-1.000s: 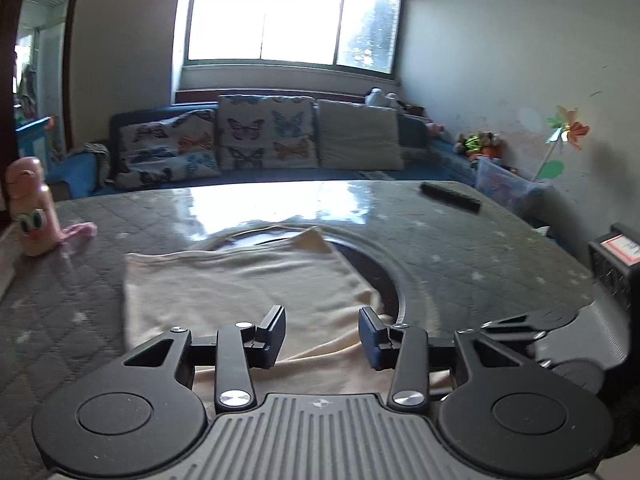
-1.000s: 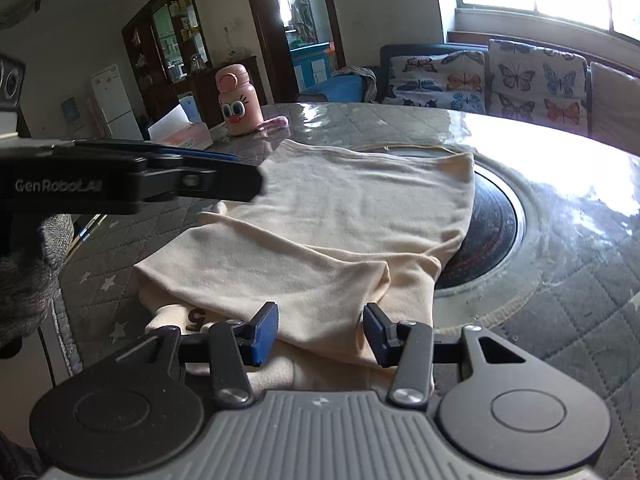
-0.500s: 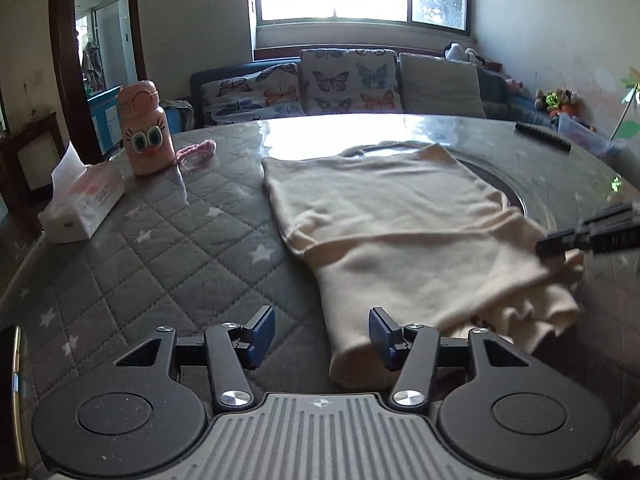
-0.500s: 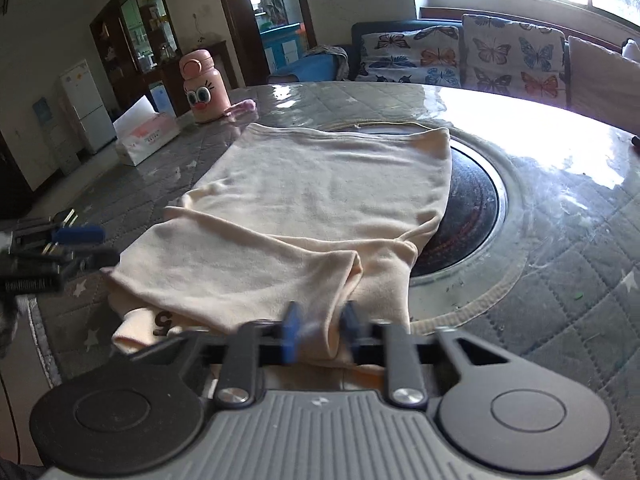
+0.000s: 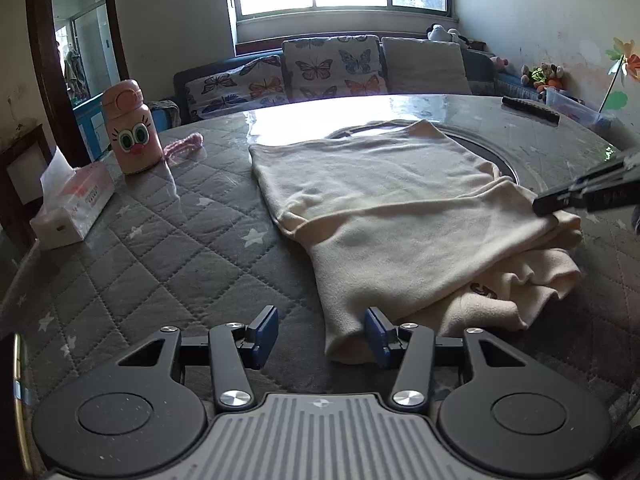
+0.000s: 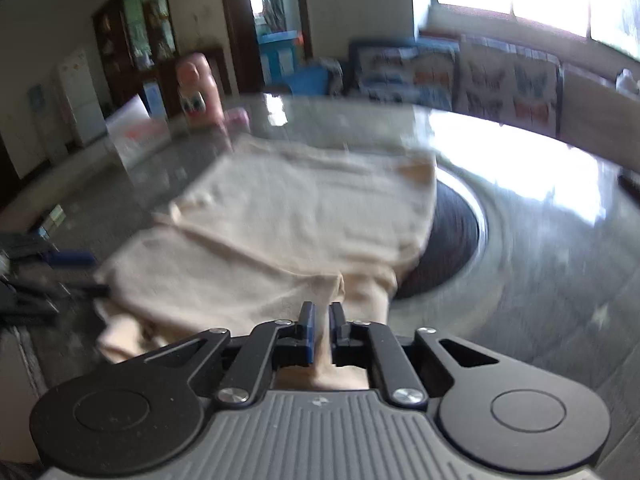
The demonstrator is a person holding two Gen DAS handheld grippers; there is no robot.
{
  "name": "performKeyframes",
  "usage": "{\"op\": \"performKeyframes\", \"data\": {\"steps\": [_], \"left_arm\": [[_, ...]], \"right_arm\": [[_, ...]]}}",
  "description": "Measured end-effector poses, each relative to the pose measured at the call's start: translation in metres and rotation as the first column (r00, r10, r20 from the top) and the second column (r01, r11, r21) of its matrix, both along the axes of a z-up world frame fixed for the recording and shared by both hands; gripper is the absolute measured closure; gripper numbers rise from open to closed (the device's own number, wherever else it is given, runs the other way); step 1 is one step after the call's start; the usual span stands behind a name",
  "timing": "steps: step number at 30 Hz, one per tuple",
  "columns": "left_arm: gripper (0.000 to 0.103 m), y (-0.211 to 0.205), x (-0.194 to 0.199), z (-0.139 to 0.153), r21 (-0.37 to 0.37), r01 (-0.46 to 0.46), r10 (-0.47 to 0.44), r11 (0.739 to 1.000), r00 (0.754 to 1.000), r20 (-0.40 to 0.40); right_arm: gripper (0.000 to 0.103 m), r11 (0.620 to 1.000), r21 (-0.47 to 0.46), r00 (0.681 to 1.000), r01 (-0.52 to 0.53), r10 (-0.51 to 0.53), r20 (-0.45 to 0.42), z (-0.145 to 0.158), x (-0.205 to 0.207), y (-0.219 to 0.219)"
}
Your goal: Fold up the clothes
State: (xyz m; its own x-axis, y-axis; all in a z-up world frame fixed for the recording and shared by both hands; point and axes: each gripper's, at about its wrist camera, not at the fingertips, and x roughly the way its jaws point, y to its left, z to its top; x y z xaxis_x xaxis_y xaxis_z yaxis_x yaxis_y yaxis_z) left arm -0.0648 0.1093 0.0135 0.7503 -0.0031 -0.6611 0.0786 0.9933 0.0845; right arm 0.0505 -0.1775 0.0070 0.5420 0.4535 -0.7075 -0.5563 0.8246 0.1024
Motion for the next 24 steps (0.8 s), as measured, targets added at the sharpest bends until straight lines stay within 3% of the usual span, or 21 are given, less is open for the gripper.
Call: {"op": "performKeyframes", "data": {"steps": [4,10,14,21,24], "left_arm": [[0.055,0.005,0.004,0.018,-0.012,-0.001,0.001,1.0,0.999,0.039],[0.08,-0.004,0.036,0.019,-0.093,0.033,-0.029,0.995,0.999,0.043],[0.084,-0.015,0.055,0.009,-0.138,0.07,-0.066,0.988,0.997,0.033],[0.089,0.005,0.069,-0.009,-0.172,-0.002,0.0,0.985,1.0,-0.012],[0.089,0.01,0.065,-0.005,-0.146,-0.029,0.028,0.989,1.0,-0.009]], "right_arm": [[0.087,1.0,0.012,1.0,0.0,-0.001,0.027,0.006,-0.001,-0.005],[0.087,0.998,0.054,0.998,-0.03,0.027,0.056,0.013,0.008,0.004],[0.088,0.997,0.058,0.999,-0.048,0.047,0.026,0.001,0.016,0.016],[0.088,0.997,0.048,0.999,-0.052,0.052,-0.007,-0.013,0.022,0.02],[0.088,0.998,0.047,0.999,-0.052,0.052,-0.007,-0.011,0.022,0.018]]}}
